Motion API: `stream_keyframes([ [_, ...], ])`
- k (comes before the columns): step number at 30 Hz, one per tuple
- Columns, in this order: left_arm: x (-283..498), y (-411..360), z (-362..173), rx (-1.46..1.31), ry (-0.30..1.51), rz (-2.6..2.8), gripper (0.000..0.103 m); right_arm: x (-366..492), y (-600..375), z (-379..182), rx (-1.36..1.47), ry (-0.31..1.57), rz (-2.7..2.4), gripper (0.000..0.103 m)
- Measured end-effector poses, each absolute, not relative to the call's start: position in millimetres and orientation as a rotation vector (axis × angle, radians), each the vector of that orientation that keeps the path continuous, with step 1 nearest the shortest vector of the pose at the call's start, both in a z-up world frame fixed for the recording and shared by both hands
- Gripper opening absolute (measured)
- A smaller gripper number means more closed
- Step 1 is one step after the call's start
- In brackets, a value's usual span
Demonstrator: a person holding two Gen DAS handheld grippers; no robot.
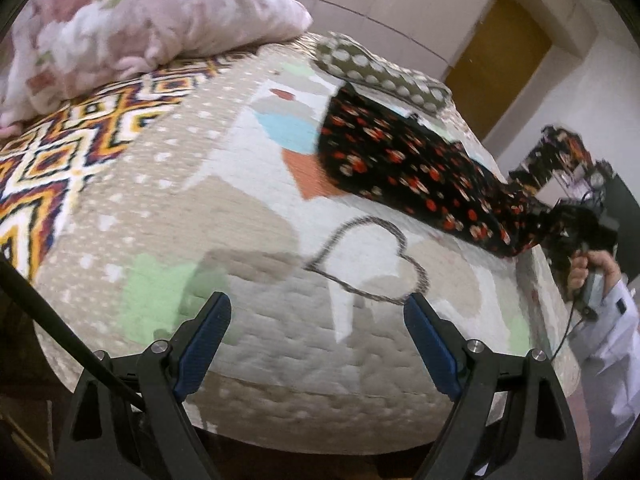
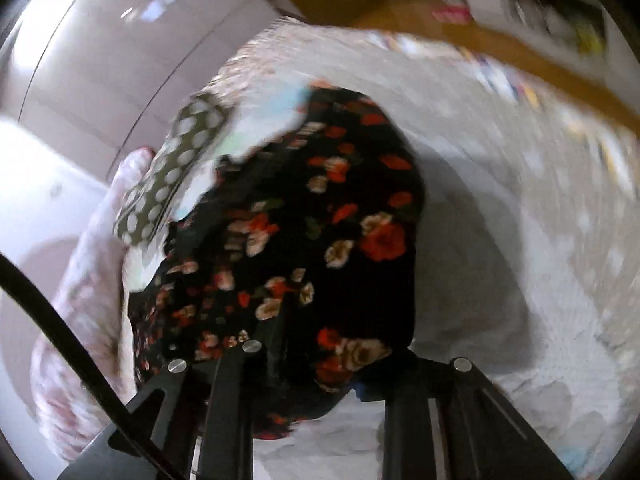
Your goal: Fold large clothes
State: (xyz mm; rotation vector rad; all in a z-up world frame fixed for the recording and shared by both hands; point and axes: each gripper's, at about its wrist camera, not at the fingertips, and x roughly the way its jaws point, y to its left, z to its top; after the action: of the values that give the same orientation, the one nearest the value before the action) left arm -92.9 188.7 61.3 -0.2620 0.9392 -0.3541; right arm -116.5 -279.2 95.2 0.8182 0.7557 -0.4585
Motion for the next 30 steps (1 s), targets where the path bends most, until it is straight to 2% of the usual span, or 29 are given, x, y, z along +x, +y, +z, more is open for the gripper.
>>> stream_keyframes([
  [3,-89.8,213.1,59.3,-0.303,0.931,-0.326,0.087,-72.8,-221.8,137.5,0.644,0.742,-0.382,0.024],
  [6,-86.5,237.2,55.5,-0.342,0.926,-0.29,0.087,-23.4,-151.5,151.9,0.514,0.765,-0.267,0.023],
  [9,-86.4,260.7,50.5,-0.379,0.925,-0.25,0.087,15.2,-86.7,138.7,0.402,0.82,-0.164,0.023],
  [13,-86.4,291.2,40.6,-0.421,0.939,-0.19,0.087,56.2,-11.1,91.5,0.355,0.926,0.016,0.023],
  [17,-88.1,310.1,36.3,-0.444,0.945,-0.154,0.087,70.4,13.1,55.1,0.298,0.973,0.006,0.024],
  [21,-87.7,312.9,38.1,-0.451,0.942,-0.153,0.087,67.4,8.2,59.9,0.307,0.967,0.032,0.026],
  [24,-85.2,304.0,43.0,-0.443,0.936,-0.171,0.087,60.3,12.1,72.1,0.287,0.962,0.069,0.033],
  [28,-85.1,287.2,55.1,-0.398,0.922,-0.183,0.087,47.9,23.5,82.5,0.318,0.962,0.198,0.052],
  [30,-83.3,278.2,63.7,-0.374,0.913,-0.192,0.087,39.8,26.5,86.3,0.36,0.964,0.274,0.053],
])
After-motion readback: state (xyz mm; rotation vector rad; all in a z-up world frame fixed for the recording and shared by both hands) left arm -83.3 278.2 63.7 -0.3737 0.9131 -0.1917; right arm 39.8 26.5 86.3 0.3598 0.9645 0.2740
